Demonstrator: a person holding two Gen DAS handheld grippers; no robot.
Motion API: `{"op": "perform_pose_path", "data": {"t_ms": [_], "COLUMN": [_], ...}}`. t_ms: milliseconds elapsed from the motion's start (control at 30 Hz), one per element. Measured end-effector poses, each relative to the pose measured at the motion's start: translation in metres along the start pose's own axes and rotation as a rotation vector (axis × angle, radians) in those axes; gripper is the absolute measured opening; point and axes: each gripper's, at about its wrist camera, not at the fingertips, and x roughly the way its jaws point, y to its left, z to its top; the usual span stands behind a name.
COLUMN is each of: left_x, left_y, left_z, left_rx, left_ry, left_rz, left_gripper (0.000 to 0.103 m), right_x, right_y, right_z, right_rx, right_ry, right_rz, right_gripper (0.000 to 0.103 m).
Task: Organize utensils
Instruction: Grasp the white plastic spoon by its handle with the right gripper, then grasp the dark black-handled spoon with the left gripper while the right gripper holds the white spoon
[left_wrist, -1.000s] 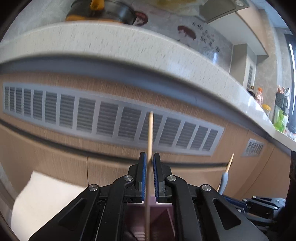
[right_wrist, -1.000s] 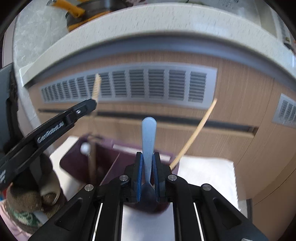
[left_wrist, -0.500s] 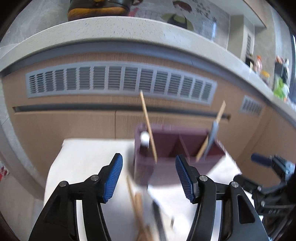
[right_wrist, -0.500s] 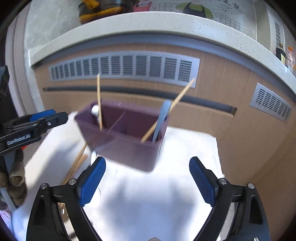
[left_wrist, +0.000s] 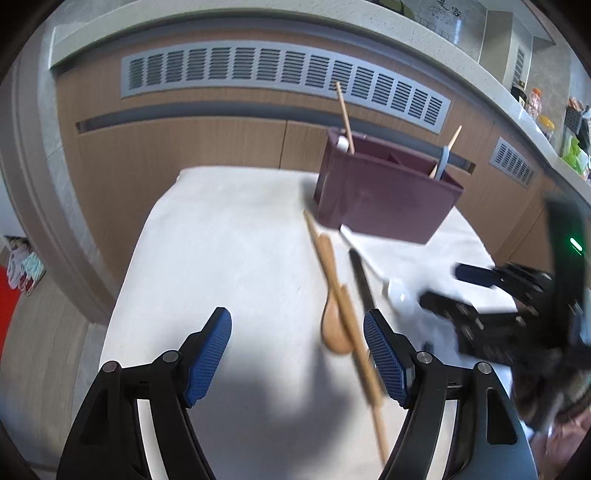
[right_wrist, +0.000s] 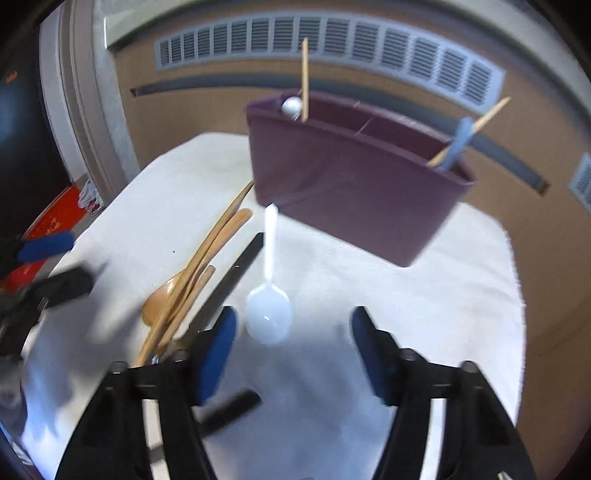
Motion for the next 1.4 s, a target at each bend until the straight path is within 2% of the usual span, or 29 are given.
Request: {"op": "perform_pose_path", "data": {"t_ms": [100,233,367,500,633,933,1000,1067,1133,1233,1367,1400], "left_x": [0.002,0.010,0.016,0.018,0.019,0.025,0.028,0.034,0.043,0.061,0.094,0.102], "left_y": [0.010,0.015,0.013,0.007,-0.004,-0.036,-0.045,-0.056,-0.065,-0.078,-0.081,-0.083], "left_z": [-0.010,-0.013,-0.015,-0.014,-0.013,-0.002,0.002,0.007,0.013,0.027,0.048,0.052], "left_rx": [-0.027,-0.047,-0.044,-0.026,0.000,0.047,0.064,0.086,0.111,0.144,0.134,0.140], "left_ry": [0.025,0.058,0.079,0.098,0.115,0.150,0.158,0.186,0.211,0.238,0.294,0.306], "left_rz": [-0.010,-0.031,-0.050,-0.074,-0.093,-0.181,-0.205,-0.237,-0.249,-0.208,-0.106,-0.081], "left_gripper": [0.076,0.076,0.076,0.076,0.076,0.074,0.057,0.045,0.040,0.040,0.039,0.039], "right_x": [0.022,0.046,0.062,0.061,0.043,-0.013,-0.025,-0.036,-0.043,-0.046,-0.052,-0.052], "right_y": [0.003,0.005,0.005,0.006,-0.008,-0.060,-0.064,-0.070,-0.075,-0.078,-0.082,-0.081], "right_z": [0.012,0.027,0.039,0.038,0.021,-0.043,-0.055,-0.069,-0.079,-0.088,-0.098,-0.098], "right_rx": [0.013,0.019,0.028,0.003,0.021,0.134,0.150,0.155,0.168,0.188,0.210,0.212], "right_ry": [0.019,0.057,0.083,0.112,0.116,0.120,0.111,0.095,0.084,0.066,0.040,0.036], "right_rz": [0.004,0.005,0.018,0.031,0.028,0.033,0.021,-0.003,-0.015,-0.020,-0.013,-0.008], "right_gripper": [0.055,0.035,0.032,0.008,0.006,0.006,0.006,0.006,0.006,0.008,0.010,0.014]}}
